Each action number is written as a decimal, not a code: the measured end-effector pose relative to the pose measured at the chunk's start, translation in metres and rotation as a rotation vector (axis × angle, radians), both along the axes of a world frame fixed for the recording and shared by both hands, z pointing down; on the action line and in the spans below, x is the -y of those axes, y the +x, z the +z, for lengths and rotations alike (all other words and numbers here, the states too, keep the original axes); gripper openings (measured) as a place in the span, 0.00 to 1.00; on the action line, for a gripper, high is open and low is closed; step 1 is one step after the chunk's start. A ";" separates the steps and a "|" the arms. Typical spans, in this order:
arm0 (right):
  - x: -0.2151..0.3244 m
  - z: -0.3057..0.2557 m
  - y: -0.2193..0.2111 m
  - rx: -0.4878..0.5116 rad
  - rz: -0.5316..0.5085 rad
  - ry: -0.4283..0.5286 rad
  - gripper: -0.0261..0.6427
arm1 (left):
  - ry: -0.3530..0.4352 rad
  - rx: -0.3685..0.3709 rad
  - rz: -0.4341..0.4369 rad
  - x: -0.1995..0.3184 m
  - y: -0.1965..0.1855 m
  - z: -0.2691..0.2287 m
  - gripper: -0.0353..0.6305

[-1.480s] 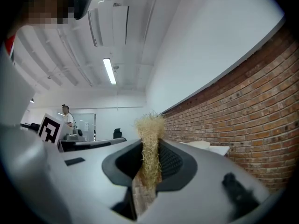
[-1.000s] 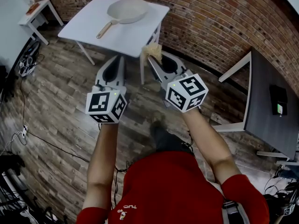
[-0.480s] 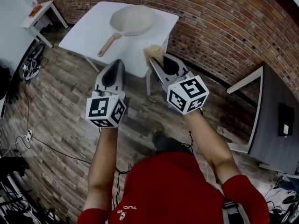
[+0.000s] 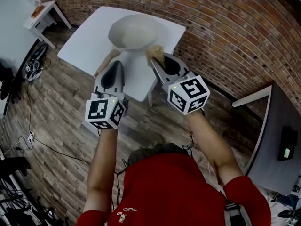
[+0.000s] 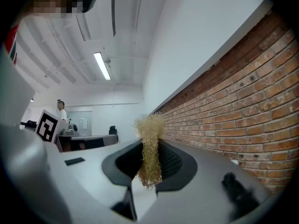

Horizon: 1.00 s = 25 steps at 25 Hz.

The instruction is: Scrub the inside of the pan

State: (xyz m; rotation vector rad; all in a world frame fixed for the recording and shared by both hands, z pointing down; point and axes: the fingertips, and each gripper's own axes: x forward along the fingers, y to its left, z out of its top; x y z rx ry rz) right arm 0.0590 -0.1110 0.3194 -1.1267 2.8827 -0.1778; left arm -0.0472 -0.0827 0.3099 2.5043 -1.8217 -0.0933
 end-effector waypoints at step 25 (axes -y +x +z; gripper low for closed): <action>0.175 -0.001 -0.068 -0.079 0.007 -0.008 0.17 | 0.026 0.022 0.022 0.172 -0.059 -0.006 0.08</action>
